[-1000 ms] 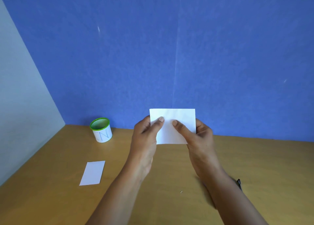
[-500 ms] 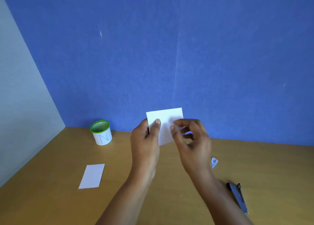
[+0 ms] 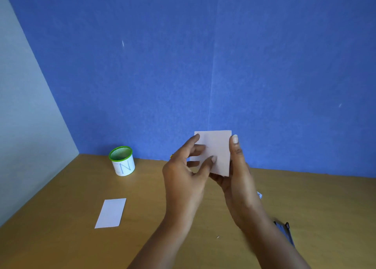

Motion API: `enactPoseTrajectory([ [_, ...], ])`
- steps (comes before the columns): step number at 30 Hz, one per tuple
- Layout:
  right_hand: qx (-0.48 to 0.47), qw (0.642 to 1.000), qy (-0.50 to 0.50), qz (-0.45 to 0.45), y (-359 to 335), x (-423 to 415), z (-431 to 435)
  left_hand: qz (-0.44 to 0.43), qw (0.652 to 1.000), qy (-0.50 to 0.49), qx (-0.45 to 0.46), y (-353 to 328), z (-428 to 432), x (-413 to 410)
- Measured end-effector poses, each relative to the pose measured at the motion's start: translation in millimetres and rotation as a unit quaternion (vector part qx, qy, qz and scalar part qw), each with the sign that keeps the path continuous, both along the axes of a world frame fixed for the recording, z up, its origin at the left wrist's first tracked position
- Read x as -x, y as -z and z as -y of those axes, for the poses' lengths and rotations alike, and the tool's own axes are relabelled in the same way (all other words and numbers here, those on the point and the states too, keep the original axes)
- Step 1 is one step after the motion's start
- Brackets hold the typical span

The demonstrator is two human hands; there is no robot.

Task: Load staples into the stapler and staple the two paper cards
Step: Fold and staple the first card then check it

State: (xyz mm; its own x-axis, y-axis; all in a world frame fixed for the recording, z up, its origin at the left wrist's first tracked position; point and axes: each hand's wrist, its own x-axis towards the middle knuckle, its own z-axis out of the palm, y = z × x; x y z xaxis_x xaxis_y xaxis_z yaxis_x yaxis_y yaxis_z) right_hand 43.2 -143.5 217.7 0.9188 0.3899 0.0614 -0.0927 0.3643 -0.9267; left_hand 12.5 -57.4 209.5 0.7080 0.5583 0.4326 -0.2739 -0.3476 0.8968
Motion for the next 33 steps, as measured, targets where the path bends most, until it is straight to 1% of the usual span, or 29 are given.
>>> enactPoseTrajectory([
  [3, -0.032, 0.999, -0.010, -0.032, -5.6, 2.7, 2.0, 0.000, 0.999, -0.013, -0.029, 1.4, 0.5, 0.4],
  [7, -0.017, 0.997, 0.024, -0.078, -2.9, -1.4, 2.5, -0.001, 0.999, -0.012, -0.051, 1.8, -2.0, 0.5],
  [13, 0.008, 0.996, 0.055, -0.069, 0.9, -5.2, 3.8, 0.018, 0.999, 0.006, -0.042, 5.4, -6.2, 1.7],
  [17, 0.016, 0.995, 0.073, -0.063, 3.0, -6.3, 4.0, 0.035, 0.999, 0.000, -0.013, 6.0, -7.3, 1.2],
  [21, 0.018, 0.994, 0.082, -0.065, 3.4, -6.1, 5.3, 0.043, 0.998, -0.036, -0.001, 9.2, -10.9, 0.0],
  [23, 0.014, 0.994, 0.085, -0.069, 3.2, -5.6, 5.2, 0.045, 0.998, -0.045, 0.028, 9.8, -13.3, -1.0],
  [25, 0.012, 0.994, 0.085, -0.071, 2.9, -5.0, 5.0, 0.043, 0.996, -0.035, 0.074, 9.3, -15.5, -1.8],
  [27, 0.017, 0.993, 0.089, -0.071, 2.8, -5.3, 4.7, 0.044, 0.991, -0.002, 0.128, 8.5, -17.2, -2.0],
  [28, 0.019, 0.993, 0.092, -0.072, 3.0, -5.5, 4.5, 0.044, 0.989, 0.010, 0.140, 8.3, -17.8, -1.6],
  [33, 0.022, 0.992, 0.100, -0.071, 2.4, -4.9, 2.8, 0.048, 0.989, 0.020, 0.138, 9.5, -18.9, -1.8],
])
